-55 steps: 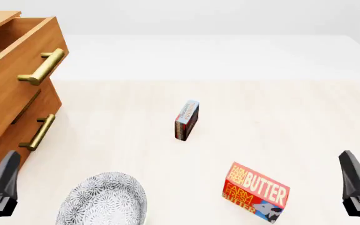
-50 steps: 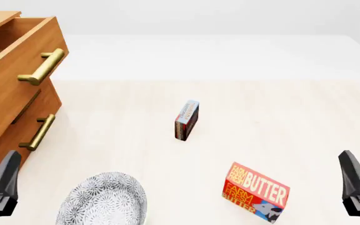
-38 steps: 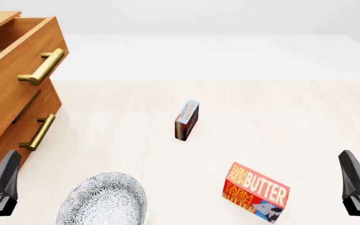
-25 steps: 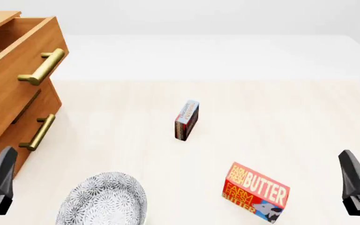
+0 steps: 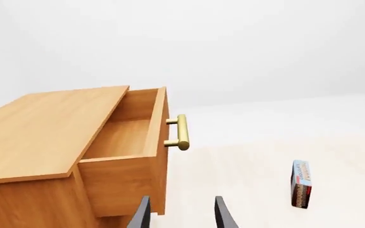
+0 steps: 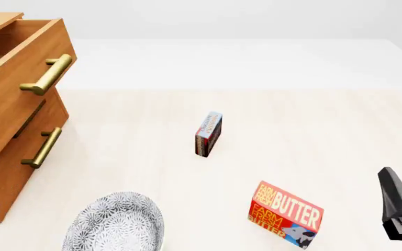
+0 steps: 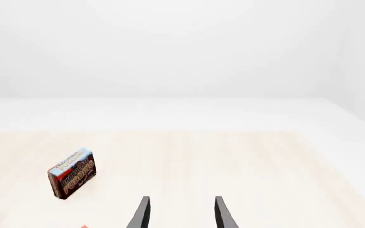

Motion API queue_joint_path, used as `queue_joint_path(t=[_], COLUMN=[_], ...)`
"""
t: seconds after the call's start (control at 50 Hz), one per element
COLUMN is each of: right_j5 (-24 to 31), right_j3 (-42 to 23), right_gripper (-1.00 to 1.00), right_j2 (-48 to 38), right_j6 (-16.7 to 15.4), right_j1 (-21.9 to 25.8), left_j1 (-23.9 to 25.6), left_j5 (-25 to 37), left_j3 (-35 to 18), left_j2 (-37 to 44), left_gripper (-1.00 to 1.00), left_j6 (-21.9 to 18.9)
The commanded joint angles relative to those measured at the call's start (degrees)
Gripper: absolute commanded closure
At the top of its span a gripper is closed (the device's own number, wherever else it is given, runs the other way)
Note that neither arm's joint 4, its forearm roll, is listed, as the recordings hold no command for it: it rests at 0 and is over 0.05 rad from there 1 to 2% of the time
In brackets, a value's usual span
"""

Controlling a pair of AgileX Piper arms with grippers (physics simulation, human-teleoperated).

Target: Put the chocolate pudding in the top drawer of the cabinet and close it.

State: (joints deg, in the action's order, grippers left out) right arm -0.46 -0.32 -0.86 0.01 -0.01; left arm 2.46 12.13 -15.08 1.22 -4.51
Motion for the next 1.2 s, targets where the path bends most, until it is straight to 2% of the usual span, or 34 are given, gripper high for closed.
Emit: queue_joint_path(t=[0.02,0.04,0.1,0.12,0.16,0.2,0.22,0.3,0.36,0.4,0.48,0.82,0.96,1.1,1.12,1.2], right_j5=[0.0,0.0,3.2,3.4,3.4,3.5,3.6,3.7,3.7,3.7,3.7,3.7,3.7,3.7,3.7,3.7], right_j3=[0.0,0.0,-3.5,-3.6,-3.7,-3.6,-3.6,-3.6,-3.6,-3.6,-3.6,-3.6,-3.6,-3.6,-3.6,-3.6], right_gripper=[-1.00,-1.00,-1.00,-1.00,-1.00,-1.00,-1.00,-1.00,-1.00,-1.00,-1.00,-1.00,-1.00,-1.00,-1.00,-1.00], right_j2=[0.0,0.0,0.9,0.9,0.9,0.9,0.9,0.9,0.9,0.9,0.9,0.9,0.9,0.9,0.9,0.9], right_j6=[0.0,0.0,1.4,1.5,1.5,1.5,1.6,1.7,1.7,1.7,1.7,1.7,1.7,1.7,1.7,1.7], right_j1=[0.0,0.0,-0.6,-0.6,-0.6,-0.6,-0.7,-0.7,-0.7,-0.7,-0.7,-0.7,-0.7,-0.7,-0.7,-0.7], left_j1=[0.8,0.3,0.9,1.0,1.2,1.7,1.7,1.1,0.1,-0.1,-0.7,-0.3,0.1,-0.2,-0.5,-0.1], left_j5=[3.7,4.1,4.3,4.5,4.7,4.2,5.2,4.8,8.3,14.8,17.3,21.2,22.4,23.5,23.2,24.8], left_j3=[-5.2,-5.8,-6.2,-9.9,-11.4,-11.1,-13.2,-12.4,-17.3,-26.8,-30.9,-41.9,-45.2,-47.7,-47.2,-50.1], left_j2=[1.3,1.2,2.1,5.7,7.1,7.9,9.0,10.0,11.8,14.9,17.5,29.9,33.5,38.2,39.0,41.4], left_gripper=[-1.00,-1.00,-1.00,-1.00,-1.00,-1.00,-1.00,-1.00,-1.00,-1.00,-1.00,-1.00,-1.00,-1.00,-1.00,-1.00], left_j6=[1.6,3.5,3.6,2.5,2.9,0.8,1.3,1.5,1.0,1.1,0.7,0.2,-1.3,-0.4,1.6,0.5])
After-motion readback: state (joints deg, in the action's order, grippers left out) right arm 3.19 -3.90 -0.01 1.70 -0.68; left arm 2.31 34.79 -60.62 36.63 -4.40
